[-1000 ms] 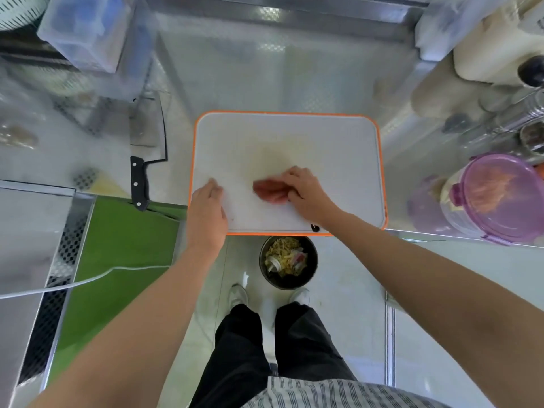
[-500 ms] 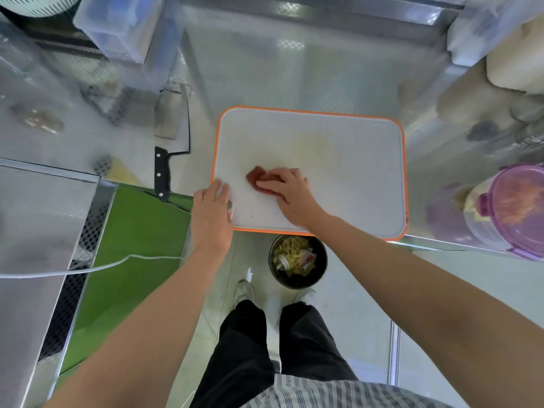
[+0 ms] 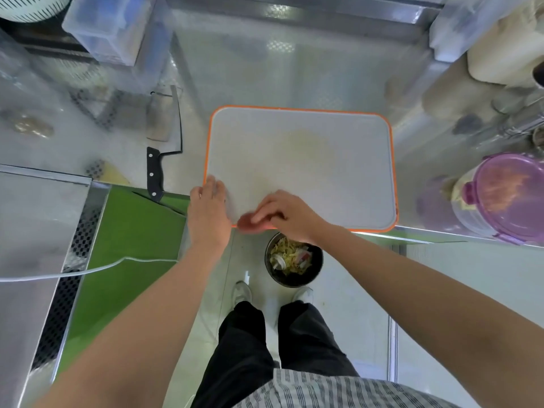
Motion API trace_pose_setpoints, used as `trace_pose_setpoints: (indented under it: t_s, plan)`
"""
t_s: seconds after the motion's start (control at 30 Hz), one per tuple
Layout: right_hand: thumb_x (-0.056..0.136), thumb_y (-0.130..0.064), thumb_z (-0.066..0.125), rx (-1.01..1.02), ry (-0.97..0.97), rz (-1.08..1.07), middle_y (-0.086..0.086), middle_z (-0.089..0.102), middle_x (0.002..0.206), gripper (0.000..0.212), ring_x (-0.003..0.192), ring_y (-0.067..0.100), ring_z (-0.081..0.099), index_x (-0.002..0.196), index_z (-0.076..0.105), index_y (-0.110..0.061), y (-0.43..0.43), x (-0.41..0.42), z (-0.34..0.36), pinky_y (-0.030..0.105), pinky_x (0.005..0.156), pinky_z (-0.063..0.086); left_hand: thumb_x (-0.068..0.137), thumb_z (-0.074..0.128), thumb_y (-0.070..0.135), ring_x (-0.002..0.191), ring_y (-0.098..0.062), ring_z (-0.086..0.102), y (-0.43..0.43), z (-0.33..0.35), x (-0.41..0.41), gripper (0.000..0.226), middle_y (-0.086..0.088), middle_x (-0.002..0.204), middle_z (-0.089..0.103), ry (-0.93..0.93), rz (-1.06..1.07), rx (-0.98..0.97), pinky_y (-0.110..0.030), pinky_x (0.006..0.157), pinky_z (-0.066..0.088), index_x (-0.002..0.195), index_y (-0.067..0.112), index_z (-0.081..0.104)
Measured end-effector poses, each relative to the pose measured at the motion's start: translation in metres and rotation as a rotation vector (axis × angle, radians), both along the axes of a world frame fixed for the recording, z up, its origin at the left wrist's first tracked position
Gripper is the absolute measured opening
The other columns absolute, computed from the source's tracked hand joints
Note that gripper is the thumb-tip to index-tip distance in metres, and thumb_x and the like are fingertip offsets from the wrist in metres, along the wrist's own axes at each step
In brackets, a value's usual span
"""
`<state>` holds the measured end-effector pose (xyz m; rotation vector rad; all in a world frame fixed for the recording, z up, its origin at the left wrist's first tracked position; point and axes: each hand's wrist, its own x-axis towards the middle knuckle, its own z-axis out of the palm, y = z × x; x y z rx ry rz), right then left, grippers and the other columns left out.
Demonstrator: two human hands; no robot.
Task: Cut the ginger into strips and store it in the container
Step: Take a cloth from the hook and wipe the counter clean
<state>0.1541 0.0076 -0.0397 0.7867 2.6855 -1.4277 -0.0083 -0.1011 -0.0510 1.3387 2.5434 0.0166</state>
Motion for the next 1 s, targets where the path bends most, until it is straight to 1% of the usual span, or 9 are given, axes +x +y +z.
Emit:
trace_pose_setpoints:
  t_s: [0.1,0.2,0.37,0.53,0.67,0.7,0.73,0.8,1.0]
  plan:
    - [0.075,-0.005,0.043,0.067,-0.005,-0.079,0.004,0.062,0.115,0.046,0.101,0.021,0.050,0.110,0.071,-0.017,0.005,0.013,-0.001,0.030,0.095,0.038,0.088,0.055,0.002,0.123,-0.033,0.033,0.001,0.000,0.005,0.058,-0.007,0.155,0.026,-0.002,0.028,-0.009,-0.038,0.095,0.040,0.142,0.007,0.036]
    - [0.076,0.002,0.045,-0.187,-0.064,0.009,0.004,0.064,0.104,0.043,0.097,0.015,0.058,0.103,0.074,-0.015,0.004,0.029,0.011,0.027,0.089,0.046,0.089,0.055,0.010,0.135,-0.033,0.026,0.009,0.003,0.015,0.057,-0.011,0.156,0.021,0.036,0.035,-0.020,-0.042,0.103,0.032,0.142,0.006,0.035]
    - [0.074,-0.002,0.043,0.054,0.018,-0.627,0.015,0.053,0.122,0.056,0.113,0.030,0.049,0.129,0.056,-0.008,0.052,0.061,0.001,0.034,0.101,0.038,0.090,0.052,0.013,0.143,-0.035,0.021,0.039,-0.001,0.044,0.058,-0.014,0.158,0.020,-0.034,-0.164,0.073,-0.047,0.111,0.025,0.145,0.014,0.036]
    - [0.075,0.002,0.045,-0.105,-0.019,-0.338,0.007,0.061,0.109,0.048,0.103,0.019,0.056,0.115,0.067,-0.013,0.056,0.084,0.009,0.026,0.094,0.044,0.095,0.046,0.022,0.146,-0.035,0.008,0.082,-0.006,0.073,0.061,-0.013,0.160,0.007,-0.087,-0.204,0.020,-0.052,0.115,0.016,0.151,0.022,0.023]
    - [0.071,-0.001,0.034,-0.112,0.174,-0.679,0.007,0.056,0.109,0.056,0.100,0.021,0.055,0.120,0.060,-0.010,0.118,0.090,0.011,0.019,0.088,0.031,0.099,0.039,0.029,0.146,-0.035,0.010,0.098,-0.010,0.079,0.054,-0.011,0.160,0.010,-0.057,-0.149,0.002,-0.057,0.112,0.017,0.150,0.027,0.023]
    - [0.073,-0.004,0.034,-0.042,0.139,-0.776,0.012,0.053,0.118,0.060,0.108,0.024,0.052,0.129,0.054,-0.007,0.136,0.091,0.006,0.049,0.093,0.040,0.099,0.039,0.029,0.145,-0.036,0.014,0.098,-0.011,0.081,0.052,-0.012,0.159,0.014,-0.033,-0.146,0.003,-0.057,0.111,0.019,0.149,0.026,0.027]
    - [0.075,-0.006,0.035,0.046,0.045,-0.845,0.017,0.047,0.128,0.063,0.117,0.030,0.045,0.137,0.046,-0.005,0.148,0.091,0.001,0.031,0.107,0.032,0.098,0.041,0.030,0.143,-0.037,0.018,0.098,-0.012,0.083,0.051,-0.013,0.158,0.019,-0.011,-0.146,0.008,-0.058,0.109,0.021,0.148,0.025,0.031]
    - [0.083,-0.003,0.038,0.148,-0.162,-0.920,0.021,0.034,0.141,0.064,0.123,0.037,0.035,0.146,0.030,-0.006,0.161,0.085,-0.006,0.031,0.108,0.021,0.096,0.044,0.029,0.138,-0.040,0.027,0.100,-0.014,0.084,0.047,-0.016,0.154,0.029,0.020,-0.141,0.015,-0.060,0.105,0.027,0.143,0.022,0.040]
    - [0.072,-0.009,0.039,0.026,-0.053,-0.495,0.020,0.053,0.121,0.056,0.111,0.035,0.050,0.123,0.061,-0.005,0.117,0.052,-0.012,0.028,0.099,0.034,0.091,0.050,0.025,0.127,-0.038,0.041,0.107,-0.013,0.083,0.038,-0.013,0.143,0.044,0.068,-0.129,0.062,-0.053,0.090,0.039,0.128,0.023,0.053]
